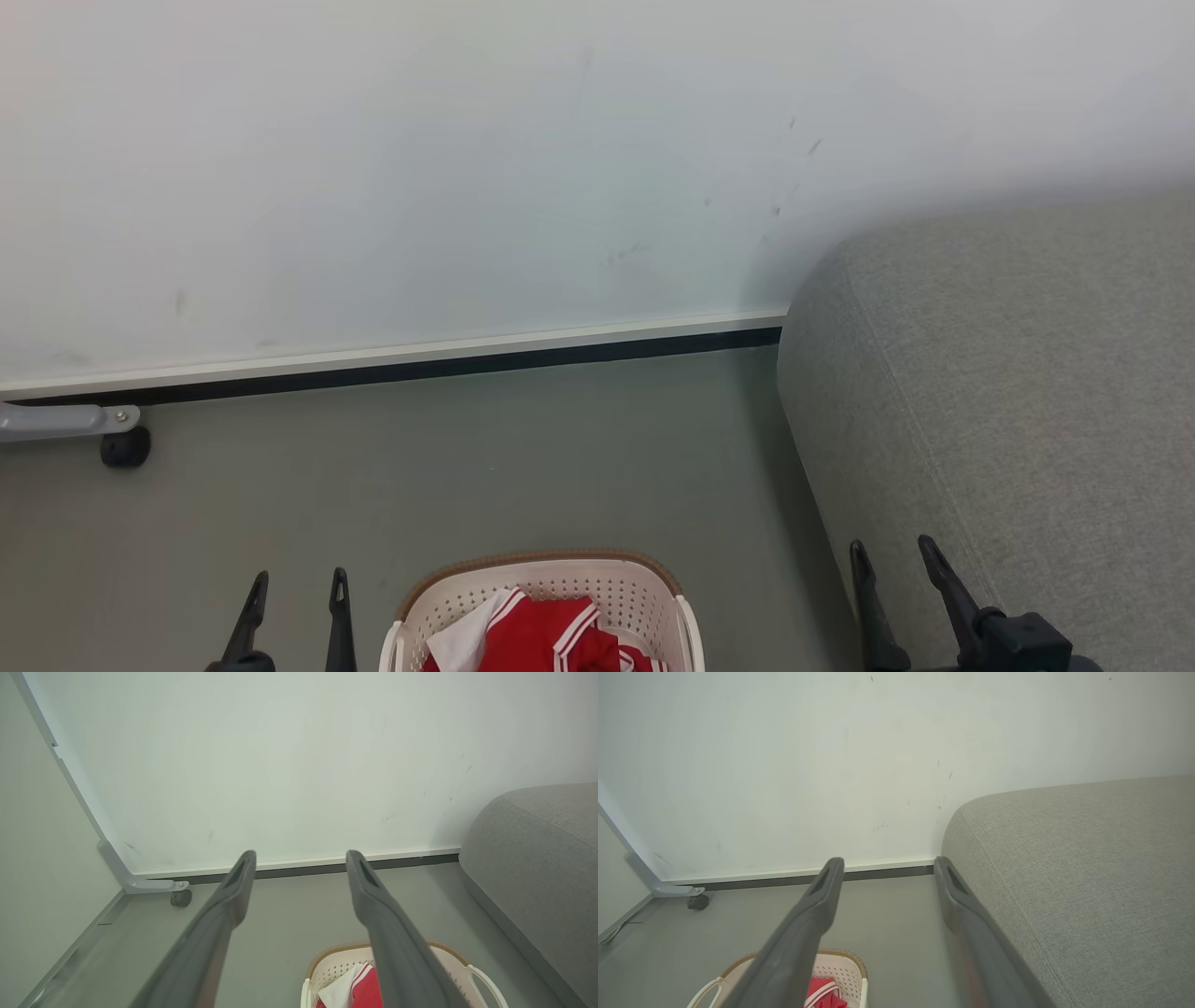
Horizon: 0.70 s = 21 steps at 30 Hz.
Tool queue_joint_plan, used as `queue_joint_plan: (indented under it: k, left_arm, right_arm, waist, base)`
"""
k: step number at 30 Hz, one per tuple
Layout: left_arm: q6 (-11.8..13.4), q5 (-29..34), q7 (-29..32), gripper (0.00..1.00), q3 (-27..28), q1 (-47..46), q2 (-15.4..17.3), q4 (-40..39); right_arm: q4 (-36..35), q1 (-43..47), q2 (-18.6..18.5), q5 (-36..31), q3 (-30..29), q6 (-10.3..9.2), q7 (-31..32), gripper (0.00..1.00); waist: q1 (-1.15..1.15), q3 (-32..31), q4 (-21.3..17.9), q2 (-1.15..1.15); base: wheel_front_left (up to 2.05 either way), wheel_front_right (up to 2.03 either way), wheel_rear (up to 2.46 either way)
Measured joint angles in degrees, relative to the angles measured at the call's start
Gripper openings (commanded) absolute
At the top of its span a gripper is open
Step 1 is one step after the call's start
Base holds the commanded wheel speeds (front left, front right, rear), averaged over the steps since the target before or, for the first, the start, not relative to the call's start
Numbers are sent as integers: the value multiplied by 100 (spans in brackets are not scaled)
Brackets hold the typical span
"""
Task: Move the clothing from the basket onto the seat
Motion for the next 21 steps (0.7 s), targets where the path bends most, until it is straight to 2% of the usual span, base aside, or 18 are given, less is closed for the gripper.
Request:
queue_joint_plan:
  k: [11,21]
  left_arm:
    - [-20,29,0,100,-5,-74,0,-13]
    - [-185,112,0,100,-154,-433,9,45]
  right_arm:
    - [-60,4,11,-1,-59,0,0,100]
    - [-337,-233,16,-57,-97,0,-1,100]
  waist:
    - [0,178,4,0]
    - [0,694,-22,0]
  base:
    - [0,0,0]
    - [0,0,0]
